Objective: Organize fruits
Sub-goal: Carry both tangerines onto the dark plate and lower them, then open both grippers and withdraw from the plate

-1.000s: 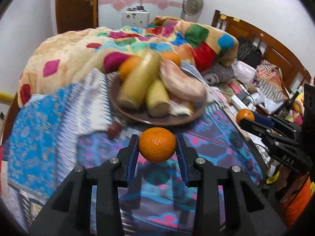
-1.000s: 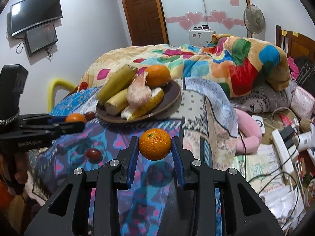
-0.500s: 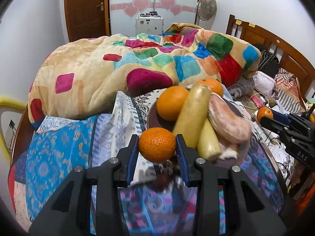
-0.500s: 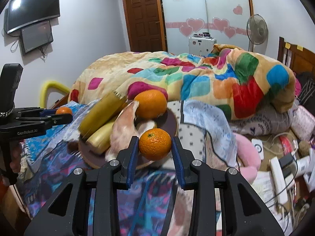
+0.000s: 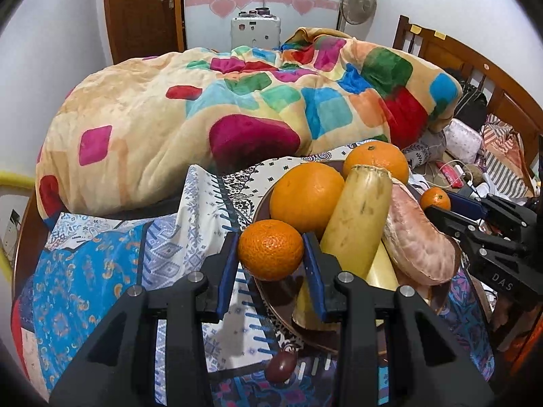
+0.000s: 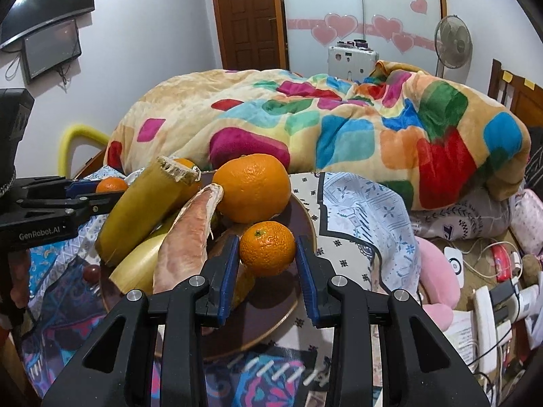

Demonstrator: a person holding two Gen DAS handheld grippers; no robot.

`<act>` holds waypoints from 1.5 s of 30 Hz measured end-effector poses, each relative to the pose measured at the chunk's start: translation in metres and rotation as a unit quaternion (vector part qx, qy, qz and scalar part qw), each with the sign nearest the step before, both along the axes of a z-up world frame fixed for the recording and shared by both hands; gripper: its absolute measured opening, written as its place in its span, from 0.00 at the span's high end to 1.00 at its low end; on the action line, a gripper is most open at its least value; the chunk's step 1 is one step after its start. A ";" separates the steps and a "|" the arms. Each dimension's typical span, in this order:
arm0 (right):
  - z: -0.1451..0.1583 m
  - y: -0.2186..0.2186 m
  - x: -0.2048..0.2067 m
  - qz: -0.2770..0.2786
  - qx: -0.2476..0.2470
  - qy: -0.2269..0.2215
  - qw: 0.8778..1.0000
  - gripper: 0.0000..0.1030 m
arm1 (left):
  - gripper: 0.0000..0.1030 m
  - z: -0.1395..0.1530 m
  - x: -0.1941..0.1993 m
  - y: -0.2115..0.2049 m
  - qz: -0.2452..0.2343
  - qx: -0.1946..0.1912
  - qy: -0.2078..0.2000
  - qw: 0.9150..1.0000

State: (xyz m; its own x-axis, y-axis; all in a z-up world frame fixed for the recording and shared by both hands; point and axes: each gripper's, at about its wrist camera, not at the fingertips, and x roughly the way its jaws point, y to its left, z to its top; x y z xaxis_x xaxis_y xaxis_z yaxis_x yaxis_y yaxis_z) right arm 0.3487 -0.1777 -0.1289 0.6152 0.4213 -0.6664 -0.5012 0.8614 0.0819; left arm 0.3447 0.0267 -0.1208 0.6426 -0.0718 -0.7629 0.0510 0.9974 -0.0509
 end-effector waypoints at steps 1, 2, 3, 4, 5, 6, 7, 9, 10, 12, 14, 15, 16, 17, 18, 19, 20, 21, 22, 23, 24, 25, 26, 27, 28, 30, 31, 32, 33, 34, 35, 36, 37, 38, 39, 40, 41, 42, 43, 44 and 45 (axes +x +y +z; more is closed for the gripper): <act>0.000 0.001 0.001 -0.001 0.000 -0.001 1.000 0.70 | 0.64 0.000 0.001 0.000 0.000 -0.001 0.000 1.000; 0.001 0.003 0.002 -0.002 0.001 -0.001 1.000 0.70 | 0.64 0.000 0.002 0.000 0.000 -0.004 0.001 1.000; 0.001 0.005 0.004 -0.001 0.001 0.000 1.000 0.70 | 0.64 0.000 0.002 0.000 0.001 -0.009 0.003 1.000; 0.001 0.006 0.005 0.000 0.001 0.001 1.000 0.69 | 0.64 0.000 0.002 0.001 0.004 -0.011 0.004 1.000; 0.000 0.007 0.005 0.001 0.001 0.001 1.000 0.69 | 0.64 -0.001 0.002 0.002 0.004 -0.011 0.004 1.000; 0.000 0.008 0.004 0.002 0.001 0.001 1.000 0.69 | 0.64 -0.001 0.001 0.001 0.003 -0.009 0.004 1.000; 0.000 0.008 0.004 0.001 0.002 0.000 1.000 0.69 | 0.64 -0.001 0.001 0.001 0.002 -0.006 0.004 1.000; 0.000 0.008 0.005 0.001 0.002 0.003 1.000 0.69 | 0.64 -0.001 -0.001 0.001 0.001 -0.001 0.004 1.000; -0.001 0.008 0.005 0.000 0.005 0.007 1.000 0.69 | 0.63 -0.001 -0.002 0.001 0.000 0.000 0.004 1.000; -0.001 0.007 0.008 -0.001 0.013 0.015 1.000 0.68 | 0.60 -0.002 -0.003 0.003 0.000 0.001 0.004 1.000; -0.002 0.006 0.009 -0.004 0.019 0.020 1.000 0.65 | 0.57 -0.003 -0.003 0.005 0.003 -0.001 0.005 1.000; -0.002 0.005 0.008 -0.006 0.020 0.020 1.000 0.64 | 0.57 -0.003 -0.003 0.006 0.003 -0.002 0.006 1.000; -0.002 0.005 0.008 -0.006 0.020 0.020 1.000 0.64 | 0.56 -0.003 -0.003 0.006 0.003 -0.004 0.007 1.000; -0.001 0.005 0.009 -0.005 0.020 0.020 1.000 0.63 | 0.55 -0.003 -0.004 0.007 0.002 -0.005 0.008 1.000; -0.002 0.005 0.009 -0.005 0.020 0.019 1.000 0.62 | 0.54 -0.003 -0.004 0.007 0.003 -0.005 0.008 1.000; -0.001 0.005 0.008 -0.005 0.019 0.016 1.000 0.62 | 0.52 -0.002 -0.004 0.008 0.004 -0.004 0.008 1.000; 0.000 0.004 0.007 -0.005 0.018 0.014 1.000 0.62 | 0.51 -0.001 -0.006 0.008 0.005 -0.003 0.006 1.000; 0.001 0.004 0.006 -0.006 0.015 0.010 1.000 0.62 | 0.48 0.000 -0.008 0.009 0.006 -0.001 0.003 1.000; 0.003 0.003 0.004 -0.007 0.014 0.006 1.000 0.61 | 0.45 0.001 -0.010 0.010 0.008 0.000 0.000 1.000; 0.004 0.002 0.003 -0.007 0.014 0.005 1.000 0.61 | 0.44 0.003 -0.014 0.011 0.010 0.000 -0.004 1.000; 0.006 0.001 0.000 -0.007 0.016 0.004 1.000 0.61 | 0.43 0.005 -0.017 0.013 0.011 -0.001 -0.007 1.000; 0.009 0.000 -0.003 -0.006 0.019 0.003 1.000 0.61 | 0.43 0.008 -0.023 0.014 0.013 -0.002 -0.010 1.000; 0.012 -0.002 -0.007 -0.007 0.021 0.001 1.000 0.61 | 0.43 0.010 -0.025 0.015 0.015 -0.003 -0.012 1.000; 0.014 -0.002 -0.011 -0.007 0.024 -0.001 1.000 0.61 | 0.43 0.012 -0.029 0.016 0.017 -0.005 -0.014 1.000; 0.018 -0.004 -0.017 -0.006 0.026 -0.005 1.000 0.61 | 0.43 0.014 -0.034 0.017 0.017 -0.008 -0.016 1.000; 0.024 -0.004 -0.026 -0.005 0.027 -0.011 1.000 0.61 | 0.42 0.021 -0.045 0.017 0.015 -0.009 -0.023 1.000; 0.028 -0.004 -0.034 -0.004 0.027 -0.016 1.000 0.61 | 0.42 0.023 -0.049 0.016 0.014 -0.007 -0.026 1.000; 0.030 -0.004 -0.037 -0.004 0.027 -0.018 0.999 0.60 | 0.41 0.027 -0.056 0.015 0.012 -0.006 -0.031 0.999; 0.032 -0.003 -0.042 -0.003 0.026 -0.022 0.999 0.59 | 0.39 0.030 -0.062 0.013 0.010 -0.003 -0.035 0.999; 0.035 -0.003 -0.050 -0.002 0.026 -0.026 0.999 0.58 | 0.37 0.032 -0.068 0.012 0.009 -0.001 -0.039 0.999; 0.036 -0.002 -0.054 -0.001 0.025 -0.029 0.999 0.57 | 0.36 0.035 -0.075 0.010 0.007 0.002 -0.044 0.999; 0.037 -0.001 -0.059 0.000 0.025 -0.032 0.999 0.57 | 0.35 0.037 -0.081 0.010 0.006 0.005 -0.048 0.999; 0.039 0.000 -0.065 0.003 0.023 -0.034 0.999 0.57 | 0.34 0.039 -0.087 0.009 0.005 0.007 -0.051 0.999; 0.039 0.001 -0.071 0.006 0.022 -0.035 0.999 0.57 | 0.32 0.041 -0.094 0.008 0.005 0.009 -0.054 0.998; 0.039 0.002 -0.075 0.007 0.021 -0.037 0.999 0.57 | 0.29 0.042 -0.101 0.008 0.006 0.013 -0.058 0.998; 0.039 0.003 -0.081 0.010 0.021 -0.037 0.999 0.57 | 0.23 0.043 -0.106 0.008 0.008 0.016 -0.060 0.998; 0.038 0.004 -0.085 0.012 0.021 -0.036 0.999 0.57 | 0.19 0.043 -0.112 0.008 0.009 0.019 -0.063 0.998; 0.037 0.004 -0.089 0.015 0.022 -0.033 0.999 0.57 | 0.15 0.043 -0.117 0.008 0.010 0.021 -0.065 0.998; 0.035 0.005 -0.094 0.017 0.023 -0.030 0.999 0.57 | 0.14 0.042 -0.122 0.008 0.011 0.021 -0.067 0.997; 0.033 0.005 -0.098 0.020 0.023 -0.026 0.999 0.57 | 0.13 0.042 -0.127 0.009 0.011 0.022 -0.067 0.997; 0.030 0.006 -0.102 0.021 0.021 -0.023 0.999 0.57 | 0.13 0.040 -0.131 0.009 0.010 0.022 -0.065 0.998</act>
State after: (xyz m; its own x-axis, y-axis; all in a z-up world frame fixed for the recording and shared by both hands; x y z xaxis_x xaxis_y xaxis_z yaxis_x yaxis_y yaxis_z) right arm 0.2472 -0.1716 -0.0990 0.6255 0.4751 -0.6189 -0.5414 0.8355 0.0941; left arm 0.2136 0.0357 -0.0809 0.7370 -0.0258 -0.6754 0.0334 0.9994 -0.0018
